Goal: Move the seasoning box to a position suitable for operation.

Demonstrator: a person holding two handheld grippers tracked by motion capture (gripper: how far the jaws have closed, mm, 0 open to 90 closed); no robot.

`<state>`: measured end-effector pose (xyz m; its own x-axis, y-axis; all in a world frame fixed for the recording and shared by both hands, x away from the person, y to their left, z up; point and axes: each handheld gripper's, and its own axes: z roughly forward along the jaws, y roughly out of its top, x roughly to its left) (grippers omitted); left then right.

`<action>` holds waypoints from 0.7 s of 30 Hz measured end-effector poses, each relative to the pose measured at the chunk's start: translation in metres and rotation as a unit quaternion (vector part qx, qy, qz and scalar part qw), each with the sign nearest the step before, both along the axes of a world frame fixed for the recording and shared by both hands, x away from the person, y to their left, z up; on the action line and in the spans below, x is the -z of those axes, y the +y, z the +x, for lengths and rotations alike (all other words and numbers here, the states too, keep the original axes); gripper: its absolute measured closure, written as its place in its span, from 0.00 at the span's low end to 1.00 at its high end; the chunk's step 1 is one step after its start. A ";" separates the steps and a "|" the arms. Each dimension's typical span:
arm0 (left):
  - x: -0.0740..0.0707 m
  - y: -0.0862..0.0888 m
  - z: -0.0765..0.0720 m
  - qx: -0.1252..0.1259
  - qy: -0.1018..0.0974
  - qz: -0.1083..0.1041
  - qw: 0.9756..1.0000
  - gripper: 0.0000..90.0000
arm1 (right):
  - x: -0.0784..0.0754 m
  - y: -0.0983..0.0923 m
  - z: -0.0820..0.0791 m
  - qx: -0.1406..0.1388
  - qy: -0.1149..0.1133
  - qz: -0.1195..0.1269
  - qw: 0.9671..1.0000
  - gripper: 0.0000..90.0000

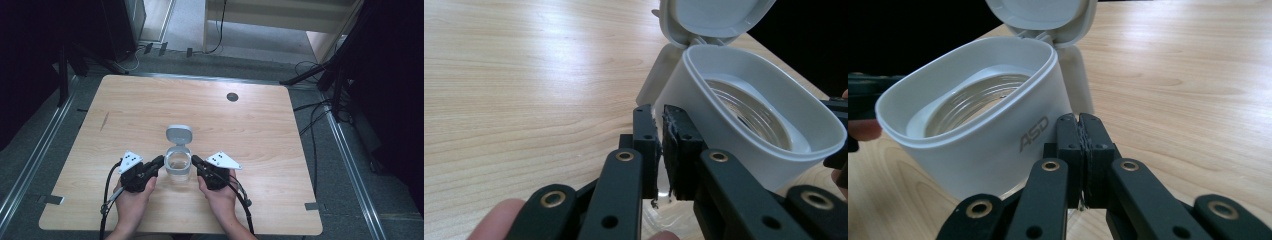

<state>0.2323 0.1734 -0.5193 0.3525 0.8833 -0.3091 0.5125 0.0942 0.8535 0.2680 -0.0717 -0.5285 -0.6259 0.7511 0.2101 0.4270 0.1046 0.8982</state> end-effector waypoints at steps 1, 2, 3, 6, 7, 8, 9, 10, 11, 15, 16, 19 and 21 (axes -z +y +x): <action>0.001 0.005 0.000 -0.006 -0.005 0.006 1.000 0.93 | -0.001 -0.001 0.000 0.002 0.001 -0.001 1.000 1.00; 0.002 0.014 0.001 -0.015 -0.012 0.013 1.000 0.89 | -0.002 -0.003 0.002 0.002 -0.001 0.001 1.000 1.00; 0.002 0.014 0.001 -0.015 -0.012 0.013 1.000 0.84 | -0.004 -0.006 0.006 0.005 -0.005 -0.002 1.000 1.00; 0.014 0.063 0.000 -0.052 -0.027 0.025 0.998 0.63 | -0.011 -0.015 0.015 0.007 -0.020 -0.006 1.000 1.00; 0.016 0.073 0.000 -0.062 -0.028 0.029 0.997 0.55 | -0.013 -0.018 0.018 0.009 -0.024 -0.009 1.000 1.00; 0.018 0.088 -0.002 -0.078 -0.025 0.029 0.996 0.48 | -0.014 -0.020 0.020 0.010 -0.029 -0.010 0.999 1.00; 0.019 0.102 -0.004 -0.092 -0.017 0.028 0.995 0.40 | -0.016 -0.022 0.023 0.011 -0.035 -0.014 0.999 1.00; 0.020 0.119 -0.006 -0.103 -0.012 0.026 0.994 0.35 | -0.017 -0.023 0.027 0.012 -0.039 -0.020 0.999 1.00; 0.020 0.119 -0.006 -0.103 -0.012 0.026 0.994 0.30 | -0.018 -0.025 0.032 0.012 -0.037 -0.022 0.999 1.00; 0.028 0.165 -0.015 -0.115 0.005 0.046 0.992 0.19 | -0.024 -0.026 0.047 0.010 -0.027 -0.028 0.999 1.00; 0.028 0.165 -0.015 -0.115 0.005 0.046 0.992 0.17 | -0.024 -0.026 0.047 0.010 -0.027 -0.028 0.999 1.00; 0.032 0.171 -0.017 -0.113 0.009 0.026 0.993 0.16 | -0.031 -0.026 0.054 0.015 -0.020 -0.019 1.000 1.00; 0.033 0.164 -0.017 -0.108 -0.001 0.047 0.993 0.16 | -0.039 -0.025 0.061 0.020 -0.022 -0.010 1.000 1.00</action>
